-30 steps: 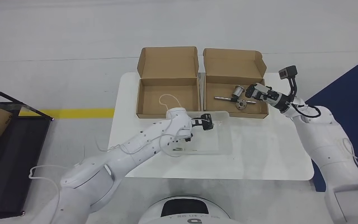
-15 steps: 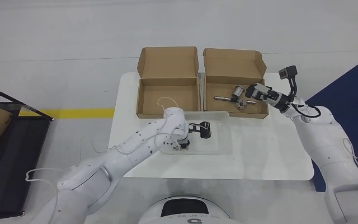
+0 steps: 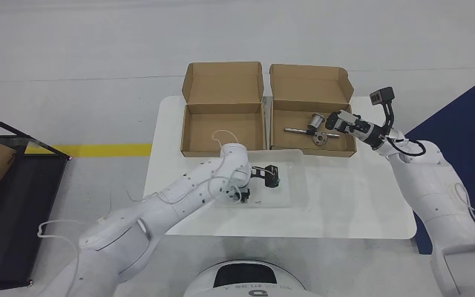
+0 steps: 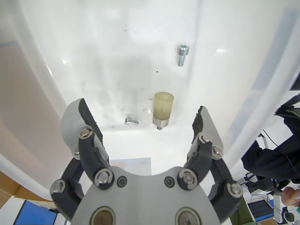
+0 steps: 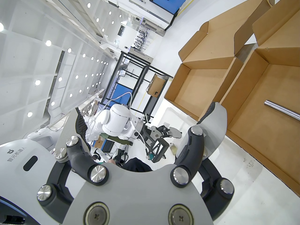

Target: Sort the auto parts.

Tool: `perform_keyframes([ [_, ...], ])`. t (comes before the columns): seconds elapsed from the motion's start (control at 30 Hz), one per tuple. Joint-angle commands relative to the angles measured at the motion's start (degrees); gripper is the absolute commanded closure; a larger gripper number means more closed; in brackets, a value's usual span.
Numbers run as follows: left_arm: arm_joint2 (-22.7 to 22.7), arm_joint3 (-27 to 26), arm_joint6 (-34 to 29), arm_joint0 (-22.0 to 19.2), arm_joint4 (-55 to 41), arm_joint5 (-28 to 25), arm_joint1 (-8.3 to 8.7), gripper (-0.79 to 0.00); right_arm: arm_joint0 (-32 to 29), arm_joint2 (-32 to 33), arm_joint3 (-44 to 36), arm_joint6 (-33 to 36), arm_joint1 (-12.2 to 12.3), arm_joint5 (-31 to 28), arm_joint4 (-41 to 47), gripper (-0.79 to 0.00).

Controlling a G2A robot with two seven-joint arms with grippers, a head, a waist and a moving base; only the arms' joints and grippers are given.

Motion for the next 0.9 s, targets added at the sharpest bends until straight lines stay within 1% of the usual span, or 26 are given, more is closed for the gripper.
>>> perform_keyframes([
  [0.0, 0.3, 0.7, -0.2, -0.2, 0.1, 0.6, -0.30, -0.628, 0.0, 0.0, 0.0, 0.0, 0.0, 0.0, 0.0, -0.785],
  [0.03, 0.5, 0.9, -0.3, -0.3, 0.2, 0.9, -0.47, -0.600, 0.0, 0.0, 0.0, 0.0, 0.0, 0.0, 0.0, -0.785],
  [0.13, 1.2, 1.8, -0.7, -0.5, 0.2, 1.3, -1.03, -0.560, 0.0, 0.0, 0.0, 0.0, 0.0, 0.0, 0.0, -0.785],
  [0.3, 2.2, 3.2, -0.3, -0.7, -0.1, 1.2, -2.00, -0.570, 0.0, 0.0, 0.0, 0.0, 0.0, 0.0, 0.0, -0.785],
  [0.43, 2.3, 4.9, 0.3, -1.2, 0.4, 3.9, -2.70, -0.566, 0.0, 0.0, 0.0, 0.0, 0.0, 0.0, 0.0, -0.785],
  [0.5, 2.0, 5.5, 1.2, -1.6, 0.7, 5.1, -2.90, -0.539, 0.0, 0.0, 0.0, 0.0, 0.0, 0.0, 0.0, -0.785],
  [0.57, 1.6, 5.7, 2.3, -1.9, 1.1, 6.0, -2.94, -0.520, 0.0, 0.0, 0.0, 0.0, 0.0, 0.0, 0.0, -0.785],
  [0.67, 0.8, 5.3, 3.7, -2.0, 1.7, 7.0, -2.71, -0.514, 0.0, 0.0, 0.0, 0.0, 0.0, 0.0, 0.0, -0.785],
  [0.8, 0.3, 4.4, 3.6, -1.5, 2.0, 5.9, -2.22, -0.505, 0.0, 0.0, 0.0, 0.0, 0.0, 0.0, 0.0, -0.785],
  [0.87, 0.4, 4.0, 3.0, -1.2, 1.8, 4.1, -2.04, -0.508, 0.0, 0.0, 0.0, 0.0, 0.0, 0.0, 0.0, -0.785],
])
